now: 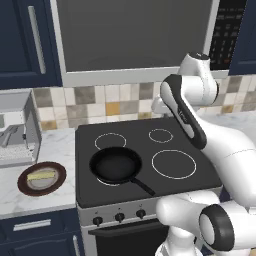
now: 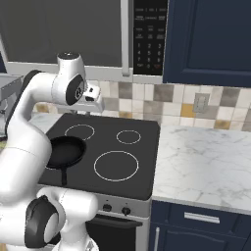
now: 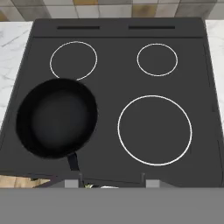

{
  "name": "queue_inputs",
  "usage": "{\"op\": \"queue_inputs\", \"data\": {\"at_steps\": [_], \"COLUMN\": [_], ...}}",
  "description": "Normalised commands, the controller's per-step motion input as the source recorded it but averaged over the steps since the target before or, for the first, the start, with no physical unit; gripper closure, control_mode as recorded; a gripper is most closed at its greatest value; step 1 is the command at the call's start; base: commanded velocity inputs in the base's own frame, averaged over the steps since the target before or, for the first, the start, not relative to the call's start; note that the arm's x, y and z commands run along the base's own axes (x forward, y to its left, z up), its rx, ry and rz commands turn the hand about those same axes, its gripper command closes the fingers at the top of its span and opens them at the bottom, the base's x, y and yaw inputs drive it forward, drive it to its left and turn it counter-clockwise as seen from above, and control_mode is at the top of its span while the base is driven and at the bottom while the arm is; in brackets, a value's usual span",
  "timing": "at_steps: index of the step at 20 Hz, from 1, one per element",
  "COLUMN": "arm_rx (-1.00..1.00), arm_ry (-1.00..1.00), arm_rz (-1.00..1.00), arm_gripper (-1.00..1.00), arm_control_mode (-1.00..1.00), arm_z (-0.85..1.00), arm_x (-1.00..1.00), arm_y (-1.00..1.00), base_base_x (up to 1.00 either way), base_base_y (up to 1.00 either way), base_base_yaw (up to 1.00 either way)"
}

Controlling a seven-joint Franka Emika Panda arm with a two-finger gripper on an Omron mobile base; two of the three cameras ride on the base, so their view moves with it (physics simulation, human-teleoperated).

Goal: Pick up the butter stick and place it in the pan. Then turn on the burner for the pan.

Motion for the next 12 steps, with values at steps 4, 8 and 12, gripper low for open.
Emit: {"op": "queue_inputs", "data": {"at_steps": [4, 8, 12], "arm_rx": [-0.01, -0.14, -0.14], "arm_ry": [0.00, 0.00, 0.03], "arm_rz": [0.00, 0.00, 0.05], "arm_gripper": [-1.00, -1.00, -1.00], "arm_control_mode": [-1.00, -1.00, -1.00], "arm_z": [0.00, -0.01, 0.00], "arm_x": [-0.14, 0.00, 0.04], "arm_y": [0.31, 0.99, 1.00], "base_base_x": [0.00, 0.00, 0.00], "base_base_y": [0.00, 0.00, 0.00], "base_base_yaw": [0.00, 0.00, 0.00]}}
